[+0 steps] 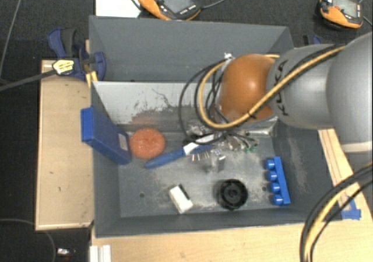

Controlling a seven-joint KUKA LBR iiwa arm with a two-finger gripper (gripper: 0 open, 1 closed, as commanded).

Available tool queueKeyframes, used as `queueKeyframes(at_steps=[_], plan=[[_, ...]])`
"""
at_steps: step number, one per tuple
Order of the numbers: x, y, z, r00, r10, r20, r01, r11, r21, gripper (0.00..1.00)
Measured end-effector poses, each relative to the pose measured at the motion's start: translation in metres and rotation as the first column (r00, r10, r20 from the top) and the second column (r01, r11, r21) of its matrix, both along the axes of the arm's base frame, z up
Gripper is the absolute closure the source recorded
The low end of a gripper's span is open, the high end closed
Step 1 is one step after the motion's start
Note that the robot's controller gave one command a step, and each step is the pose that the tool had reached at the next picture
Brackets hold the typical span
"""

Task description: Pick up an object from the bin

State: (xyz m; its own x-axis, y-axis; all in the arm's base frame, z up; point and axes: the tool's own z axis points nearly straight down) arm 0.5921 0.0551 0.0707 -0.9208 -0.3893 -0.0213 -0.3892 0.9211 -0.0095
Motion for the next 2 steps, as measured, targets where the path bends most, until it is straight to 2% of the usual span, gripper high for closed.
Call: queueKeyframes(at_steps=[1,2], plan=[[0.0007,0.0026,-0.0005,0.999,-0.053,-0.001,0.053,0.999,0.005,1.00],[0.0010,0.0034,-0.0005,0.998,-0.068,-0.001,0.068,0.998,0.006,1.00]])
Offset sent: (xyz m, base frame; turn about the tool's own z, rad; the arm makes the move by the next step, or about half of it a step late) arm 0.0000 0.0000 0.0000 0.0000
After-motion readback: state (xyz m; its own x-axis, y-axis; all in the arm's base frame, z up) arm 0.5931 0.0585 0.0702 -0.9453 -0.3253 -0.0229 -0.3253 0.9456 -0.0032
